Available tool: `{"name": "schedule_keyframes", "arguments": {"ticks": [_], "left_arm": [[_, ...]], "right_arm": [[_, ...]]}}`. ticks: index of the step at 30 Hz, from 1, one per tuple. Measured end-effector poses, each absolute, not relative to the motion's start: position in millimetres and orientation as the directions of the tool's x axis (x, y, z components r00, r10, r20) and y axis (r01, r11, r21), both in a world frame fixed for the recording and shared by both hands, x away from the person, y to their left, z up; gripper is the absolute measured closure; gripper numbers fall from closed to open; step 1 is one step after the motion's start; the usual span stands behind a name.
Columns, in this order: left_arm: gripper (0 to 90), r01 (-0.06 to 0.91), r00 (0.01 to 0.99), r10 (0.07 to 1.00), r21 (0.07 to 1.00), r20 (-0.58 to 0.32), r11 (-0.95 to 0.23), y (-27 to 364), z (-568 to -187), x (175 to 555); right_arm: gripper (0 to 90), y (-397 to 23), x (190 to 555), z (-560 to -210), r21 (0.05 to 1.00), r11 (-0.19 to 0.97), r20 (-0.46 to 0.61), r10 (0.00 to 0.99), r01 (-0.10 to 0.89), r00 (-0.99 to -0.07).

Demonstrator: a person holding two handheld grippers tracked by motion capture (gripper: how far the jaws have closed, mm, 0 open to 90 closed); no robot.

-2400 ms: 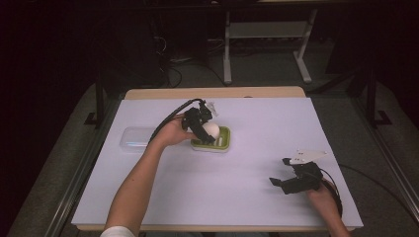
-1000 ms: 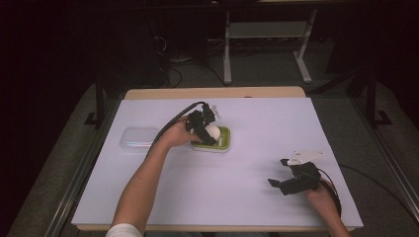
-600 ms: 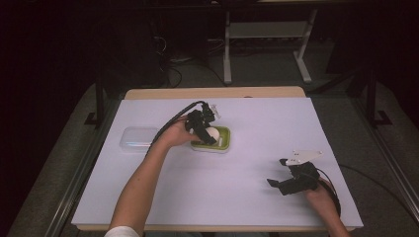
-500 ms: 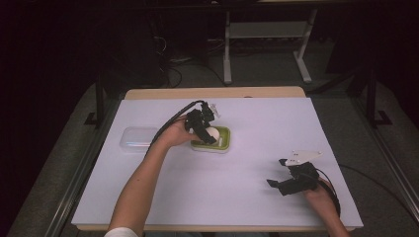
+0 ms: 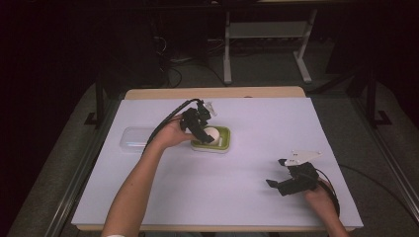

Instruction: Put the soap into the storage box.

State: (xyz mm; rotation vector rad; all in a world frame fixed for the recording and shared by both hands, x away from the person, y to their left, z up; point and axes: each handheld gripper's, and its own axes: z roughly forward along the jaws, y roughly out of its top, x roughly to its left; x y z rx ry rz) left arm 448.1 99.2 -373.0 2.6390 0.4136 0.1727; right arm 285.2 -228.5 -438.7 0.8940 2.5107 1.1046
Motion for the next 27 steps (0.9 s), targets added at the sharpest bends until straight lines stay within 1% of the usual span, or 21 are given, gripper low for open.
{"name": "schedule_keyframes", "arguments": {"ticks": [5,11,14,27], "left_arm": [[25.4,0.279,0.941,0.336,0.473,0.039,-0.836,104.3,-370.7,445.2],[23.9,0.272,0.943,0.331,0.471,0.046,-0.839,106.5,-369.4,439.3],[23.5,0.281,0.939,0.341,0.488,0.037,-0.827,109.4,-368.4,436.5],[23.3,0.289,0.936,0.349,0.493,0.033,-0.821,117.6,-364.9,429.1]], "right_arm": [[13.2,-227.6,285.0,-438.3,0.733,0.522,0.013,0.630,0.436,-0.776],[13.2,-227.1,285.0,-438.1,0.734,0.524,0.010,0.627,0.432,-0.779],[13.2,-227.2,284.9,-438.0,0.736,0.519,0.013,0.632,0.435,-0.775],[13.2,-228.4,285.8,-437.7,0.739,0.511,0.014,0.639,0.439,-0.769]]}}
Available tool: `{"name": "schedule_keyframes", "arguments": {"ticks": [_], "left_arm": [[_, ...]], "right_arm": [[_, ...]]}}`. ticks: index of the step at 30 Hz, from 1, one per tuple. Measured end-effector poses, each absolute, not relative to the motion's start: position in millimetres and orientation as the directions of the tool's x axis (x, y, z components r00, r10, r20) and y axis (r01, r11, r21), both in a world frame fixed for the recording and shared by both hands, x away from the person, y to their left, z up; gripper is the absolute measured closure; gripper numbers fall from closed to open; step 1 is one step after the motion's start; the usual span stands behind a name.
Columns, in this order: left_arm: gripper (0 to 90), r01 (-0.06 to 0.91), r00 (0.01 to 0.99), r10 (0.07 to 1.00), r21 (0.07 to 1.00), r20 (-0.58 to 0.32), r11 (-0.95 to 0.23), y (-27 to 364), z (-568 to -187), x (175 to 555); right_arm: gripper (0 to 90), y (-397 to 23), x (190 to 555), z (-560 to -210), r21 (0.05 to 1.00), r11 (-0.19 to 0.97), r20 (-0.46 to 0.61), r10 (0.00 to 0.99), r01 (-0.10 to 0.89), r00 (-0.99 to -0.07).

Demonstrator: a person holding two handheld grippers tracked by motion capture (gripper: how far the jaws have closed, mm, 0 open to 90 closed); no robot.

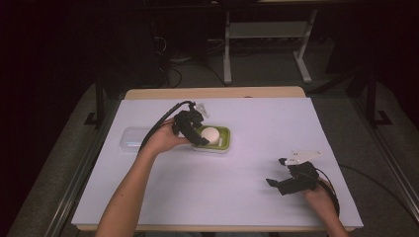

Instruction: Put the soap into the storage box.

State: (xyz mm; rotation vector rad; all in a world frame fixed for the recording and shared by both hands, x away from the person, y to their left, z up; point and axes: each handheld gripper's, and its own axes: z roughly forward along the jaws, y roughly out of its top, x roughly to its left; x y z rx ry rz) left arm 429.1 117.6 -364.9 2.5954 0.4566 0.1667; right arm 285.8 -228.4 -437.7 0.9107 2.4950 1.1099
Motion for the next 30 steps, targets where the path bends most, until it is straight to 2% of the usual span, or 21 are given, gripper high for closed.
{"name": "schedule_keyframes", "arguments": {"ticks": [11,22,30], "left_arm": [[23.2,0.295,0.933,0.357,0.484,0.039,-0.824,129.6,-368.2,415.7],[22.3,0.313,0.929,0.370,0.517,0.007,-0.797,151.6,-370.4,403.3],[21.3,0.312,0.926,0.378,0.530,0.019,-0.789,164.9,-372.5,387.3]], "right_arm": [[13.2,-228.6,285.7,-438.8,0.732,0.511,0.022,0.644,0.451,-0.765],[13.2,-229.3,285.4,-439.1,0.735,0.493,0.035,0.658,0.465,-0.753],[13.2,-229.4,286.7,-439.9,0.739,0.482,0.039,0.667,0.471,-0.744]]}}
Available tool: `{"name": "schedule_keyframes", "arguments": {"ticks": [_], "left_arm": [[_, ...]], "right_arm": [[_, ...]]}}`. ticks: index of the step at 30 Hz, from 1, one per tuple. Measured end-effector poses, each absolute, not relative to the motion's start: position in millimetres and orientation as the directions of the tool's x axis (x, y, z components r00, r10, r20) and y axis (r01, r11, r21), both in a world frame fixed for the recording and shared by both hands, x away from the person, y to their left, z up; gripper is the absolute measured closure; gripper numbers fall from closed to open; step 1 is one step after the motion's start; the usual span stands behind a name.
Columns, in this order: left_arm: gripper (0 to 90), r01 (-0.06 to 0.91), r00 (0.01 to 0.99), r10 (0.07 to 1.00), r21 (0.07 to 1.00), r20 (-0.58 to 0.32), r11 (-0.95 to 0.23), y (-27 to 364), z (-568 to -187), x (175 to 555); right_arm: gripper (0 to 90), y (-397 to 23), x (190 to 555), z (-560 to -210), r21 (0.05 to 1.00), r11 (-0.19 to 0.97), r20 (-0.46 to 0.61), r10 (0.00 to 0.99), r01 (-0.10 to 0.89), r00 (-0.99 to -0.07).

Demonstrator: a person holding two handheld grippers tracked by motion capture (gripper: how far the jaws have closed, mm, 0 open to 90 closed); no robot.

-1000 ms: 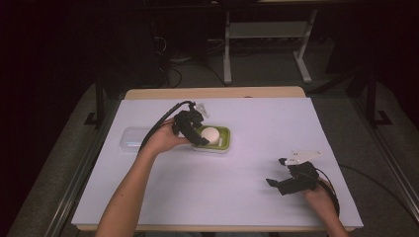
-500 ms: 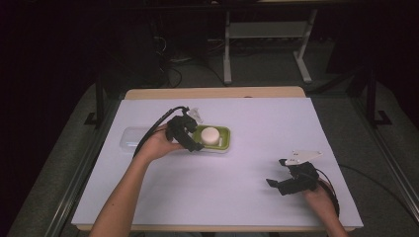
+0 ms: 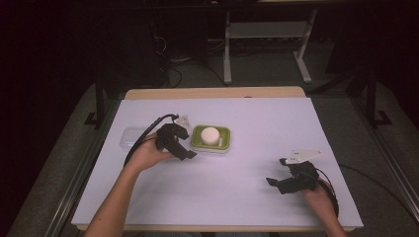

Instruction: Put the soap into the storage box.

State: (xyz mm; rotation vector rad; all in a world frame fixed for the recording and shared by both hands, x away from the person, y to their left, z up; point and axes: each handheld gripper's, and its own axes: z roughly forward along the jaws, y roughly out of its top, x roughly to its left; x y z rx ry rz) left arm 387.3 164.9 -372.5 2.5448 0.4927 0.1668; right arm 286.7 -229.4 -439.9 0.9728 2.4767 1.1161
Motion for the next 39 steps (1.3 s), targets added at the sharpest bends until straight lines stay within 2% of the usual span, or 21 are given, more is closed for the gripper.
{"name": "schedule_keyframes", "arguments": {"ticks": [8,22,39], "left_arm": [[20.8,0.300,0.929,0.369,0.556,0.014,-0.775,178.6,-368.3,372.1],[20.9,0.286,0.935,0.354,0.550,0.019,-0.785,194.7,-378.4,349.2],[22.4,0.303,0.919,0.393,0.601,0.020,-0.739,222.5,-386.7,323.9]], "right_arm": [[13.2,-227.7,286.4,-439.7,0.730,0.490,0.035,0.670,0.477,-0.742],[13.2,-226.0,283.8,-439.0,0.724,0.501,0.014,0.677,0.474,-0.736],[13.2,-223.9,282.3,-439.1,0.721,0.500,0.010,0.685,0.480,-0.729]]}}
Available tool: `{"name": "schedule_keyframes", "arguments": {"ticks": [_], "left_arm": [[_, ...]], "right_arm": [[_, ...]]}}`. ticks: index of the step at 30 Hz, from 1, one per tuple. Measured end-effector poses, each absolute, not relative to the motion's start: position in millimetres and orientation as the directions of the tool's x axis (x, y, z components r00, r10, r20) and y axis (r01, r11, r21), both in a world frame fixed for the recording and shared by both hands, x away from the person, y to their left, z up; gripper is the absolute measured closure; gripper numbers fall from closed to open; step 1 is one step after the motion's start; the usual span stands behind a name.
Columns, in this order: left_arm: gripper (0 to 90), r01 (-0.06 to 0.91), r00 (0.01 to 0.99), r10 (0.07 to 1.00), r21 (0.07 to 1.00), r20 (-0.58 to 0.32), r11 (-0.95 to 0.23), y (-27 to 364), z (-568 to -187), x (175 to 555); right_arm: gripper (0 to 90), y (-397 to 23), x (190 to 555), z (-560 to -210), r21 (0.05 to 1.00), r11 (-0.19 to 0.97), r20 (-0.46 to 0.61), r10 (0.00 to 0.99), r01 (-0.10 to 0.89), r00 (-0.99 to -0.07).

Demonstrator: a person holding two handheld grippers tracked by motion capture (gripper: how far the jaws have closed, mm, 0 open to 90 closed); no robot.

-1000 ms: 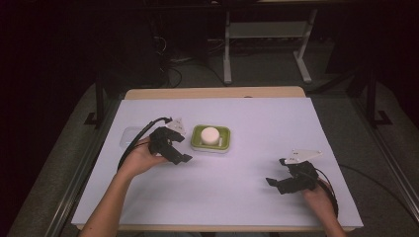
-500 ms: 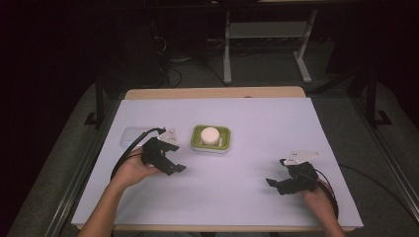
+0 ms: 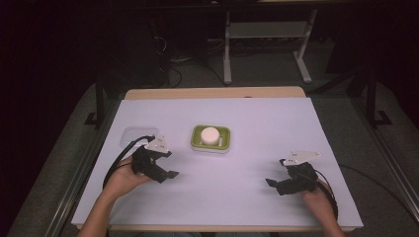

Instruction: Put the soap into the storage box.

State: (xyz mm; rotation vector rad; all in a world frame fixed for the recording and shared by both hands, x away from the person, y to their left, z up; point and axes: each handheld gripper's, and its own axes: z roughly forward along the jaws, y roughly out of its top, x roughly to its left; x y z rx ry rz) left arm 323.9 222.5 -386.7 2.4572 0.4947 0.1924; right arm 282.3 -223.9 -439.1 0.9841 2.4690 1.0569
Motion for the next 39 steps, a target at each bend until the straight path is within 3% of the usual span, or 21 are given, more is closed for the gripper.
{"name": "schedule_keyframes", "arguments": {"ticks": [39], "left_arm": [[20.4,0.341,0.895,0.446,0.629,0.010,-0.699,259.0,-403.9,284.9]], "right_arm": [[13.2,-225.9,281.3,-438.0,0.726,0.496,0.008,0.686,0.476,-0.727]]}}
